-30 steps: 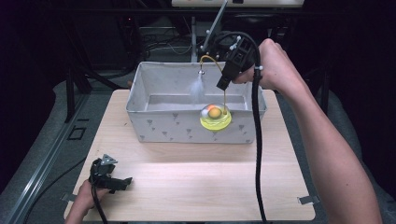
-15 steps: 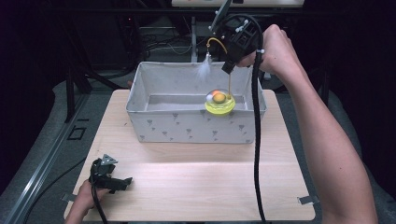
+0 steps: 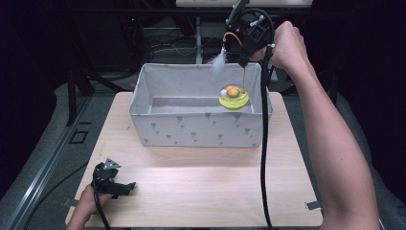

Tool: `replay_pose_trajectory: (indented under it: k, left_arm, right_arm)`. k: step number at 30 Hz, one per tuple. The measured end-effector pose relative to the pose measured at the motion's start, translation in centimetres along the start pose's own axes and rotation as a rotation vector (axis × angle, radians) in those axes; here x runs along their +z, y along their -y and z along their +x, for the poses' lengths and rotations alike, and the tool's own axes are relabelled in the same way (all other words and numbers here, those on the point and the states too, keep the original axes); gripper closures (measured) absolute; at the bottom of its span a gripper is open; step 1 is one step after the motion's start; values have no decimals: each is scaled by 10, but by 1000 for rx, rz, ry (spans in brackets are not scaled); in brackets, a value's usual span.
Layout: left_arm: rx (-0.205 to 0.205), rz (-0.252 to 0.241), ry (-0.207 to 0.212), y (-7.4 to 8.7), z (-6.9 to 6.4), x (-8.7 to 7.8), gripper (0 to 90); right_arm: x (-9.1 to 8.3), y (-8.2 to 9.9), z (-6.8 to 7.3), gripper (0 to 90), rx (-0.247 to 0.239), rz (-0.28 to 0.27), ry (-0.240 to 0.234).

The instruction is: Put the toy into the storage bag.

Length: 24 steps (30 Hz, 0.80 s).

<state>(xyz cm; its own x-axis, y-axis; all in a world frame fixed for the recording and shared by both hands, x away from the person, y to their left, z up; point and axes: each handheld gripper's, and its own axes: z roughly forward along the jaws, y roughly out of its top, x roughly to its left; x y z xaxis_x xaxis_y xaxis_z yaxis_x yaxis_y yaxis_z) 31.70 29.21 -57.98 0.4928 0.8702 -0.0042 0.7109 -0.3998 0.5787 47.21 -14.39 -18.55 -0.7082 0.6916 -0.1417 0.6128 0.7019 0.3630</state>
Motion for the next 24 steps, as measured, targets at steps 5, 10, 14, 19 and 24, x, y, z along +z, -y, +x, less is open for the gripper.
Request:
replay_pose_trajectory:
  k: [5, 10, 14, 19, 24]
  left_arm:
    - [-1, -2, 0, 0, 0, 0, 0]
    - [0, -2, 0, 0, 0, 0, 0]
    - [0, -2, 1, 0, 0, 0, 0]
    - [0, -2, 2, 0, -1, 0, 0]
    - [0, -2, 2, 0, -1, 0, 0]
  right_arm:
    - [6, 0, -8, 878, 26, 5, 11]
    - [16, 0, -17, 878, 50, 20, 26]
    - [25, 1, -23, 877, 75, 20, 29]
    - [40, 3, -30, 877, 93, 26, 39]
    - [55, 7, -36, 877, 107, 42, 44]
